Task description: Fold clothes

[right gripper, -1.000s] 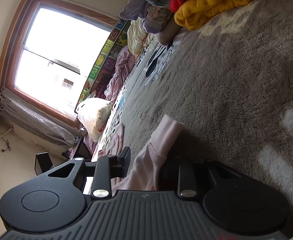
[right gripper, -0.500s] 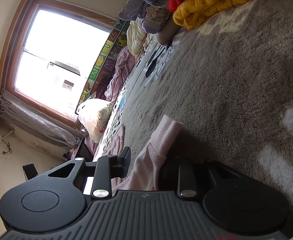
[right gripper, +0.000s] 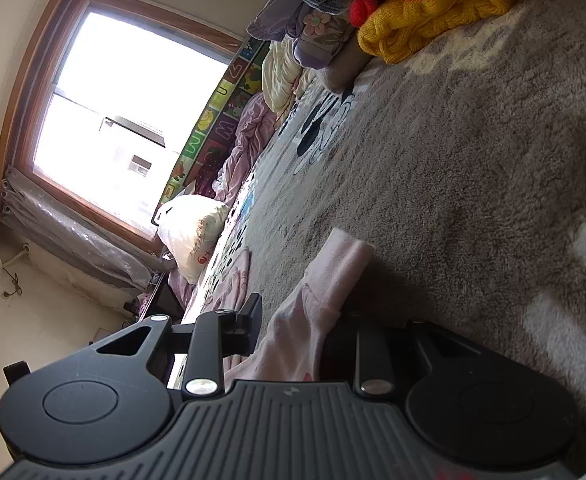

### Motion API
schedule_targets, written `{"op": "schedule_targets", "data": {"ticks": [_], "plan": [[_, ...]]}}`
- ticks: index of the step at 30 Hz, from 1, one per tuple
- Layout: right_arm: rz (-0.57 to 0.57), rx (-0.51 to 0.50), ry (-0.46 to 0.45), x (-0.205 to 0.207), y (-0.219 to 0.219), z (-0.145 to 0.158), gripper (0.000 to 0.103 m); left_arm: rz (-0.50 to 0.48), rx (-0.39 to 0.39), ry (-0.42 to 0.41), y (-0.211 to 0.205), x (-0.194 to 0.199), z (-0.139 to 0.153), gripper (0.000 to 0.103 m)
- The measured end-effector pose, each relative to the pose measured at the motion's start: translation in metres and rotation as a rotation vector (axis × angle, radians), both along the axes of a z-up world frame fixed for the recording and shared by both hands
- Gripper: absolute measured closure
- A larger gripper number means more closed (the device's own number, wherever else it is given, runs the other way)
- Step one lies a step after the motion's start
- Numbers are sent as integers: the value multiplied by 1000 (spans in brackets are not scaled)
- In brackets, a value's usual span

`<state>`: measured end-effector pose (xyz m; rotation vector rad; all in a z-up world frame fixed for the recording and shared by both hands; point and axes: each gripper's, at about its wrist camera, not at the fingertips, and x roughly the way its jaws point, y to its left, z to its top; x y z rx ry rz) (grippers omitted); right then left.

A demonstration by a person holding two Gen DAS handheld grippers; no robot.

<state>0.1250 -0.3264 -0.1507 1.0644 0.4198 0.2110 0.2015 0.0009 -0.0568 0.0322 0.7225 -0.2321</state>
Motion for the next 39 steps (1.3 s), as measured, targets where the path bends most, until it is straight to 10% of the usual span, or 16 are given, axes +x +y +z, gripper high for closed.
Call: {"op": "schedule_targets", "data": {"ticks": [4,7,12,16,26,33,39], "plan": [[-11,23,-25,-5,-3,0,73,-21,23,-78,-3,-25,12,92],[-22,16,-30,-12,-8,3,73,-47,-21,-142,5,-60,27,56],[-47,31,-24,-17,-19,3,80,-182,-49,-215,4,-128,23,53],[-46,35,3,-14,-20,-2,90,-342,123,-217,-18,-150,9,53],[-26,101,-49,-2,-9,39,93,-415,212,-211,-19,-148,-9,55],[-15,114,-72,32,14,81,93,-412,233,-207,-19,-140,-14,80],[4,94,-75,60,40,110,93,-366,63,-121,4,-126,-10,97]]}}
